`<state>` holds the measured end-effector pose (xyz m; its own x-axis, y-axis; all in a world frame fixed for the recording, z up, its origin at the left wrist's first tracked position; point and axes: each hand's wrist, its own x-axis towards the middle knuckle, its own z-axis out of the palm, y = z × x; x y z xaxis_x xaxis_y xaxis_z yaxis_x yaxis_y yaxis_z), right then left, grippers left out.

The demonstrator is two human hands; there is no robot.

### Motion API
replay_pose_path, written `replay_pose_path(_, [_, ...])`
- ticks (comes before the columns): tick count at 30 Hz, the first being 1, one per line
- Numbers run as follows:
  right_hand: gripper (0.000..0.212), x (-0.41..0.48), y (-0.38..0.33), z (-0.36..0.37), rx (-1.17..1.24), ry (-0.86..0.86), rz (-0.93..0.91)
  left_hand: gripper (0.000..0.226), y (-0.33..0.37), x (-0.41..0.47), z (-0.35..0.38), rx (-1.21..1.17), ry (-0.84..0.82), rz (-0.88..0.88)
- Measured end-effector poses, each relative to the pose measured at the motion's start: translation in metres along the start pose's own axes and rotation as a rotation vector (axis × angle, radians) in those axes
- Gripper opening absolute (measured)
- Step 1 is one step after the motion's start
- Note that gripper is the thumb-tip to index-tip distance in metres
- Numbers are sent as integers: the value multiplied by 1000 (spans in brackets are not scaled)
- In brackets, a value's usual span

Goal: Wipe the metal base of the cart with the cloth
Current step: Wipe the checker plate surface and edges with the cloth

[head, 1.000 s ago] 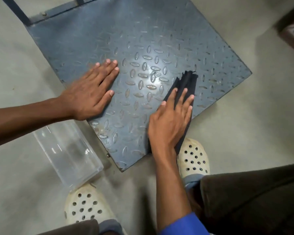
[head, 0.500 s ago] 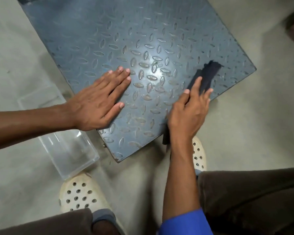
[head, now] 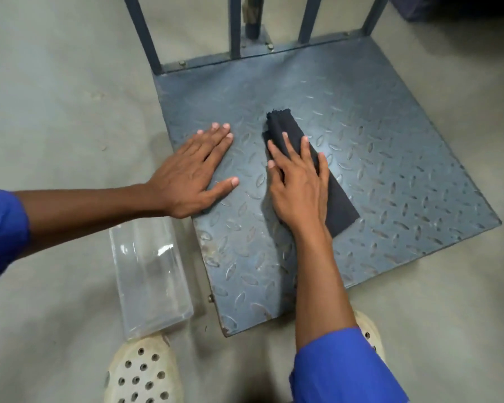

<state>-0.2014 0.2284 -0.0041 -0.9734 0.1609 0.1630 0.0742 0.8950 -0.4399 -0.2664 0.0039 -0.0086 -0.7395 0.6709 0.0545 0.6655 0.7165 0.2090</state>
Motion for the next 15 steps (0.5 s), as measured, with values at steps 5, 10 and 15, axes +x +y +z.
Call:
replay_pose_path(5, [49, 80, -2, 9, -67, -128, -143, 85, 6, -8, 5, 15, 16, 7])
replay_pose_path(10, [45, 150, -7, 11, 0, -237, -251, 80, 33, -27, 13, 32, 27, 53])
replay_pose_path(15, [46, 165, -37, 21, -11, -168, -130, 77, 56, -39, 12, 17, -18, 211])
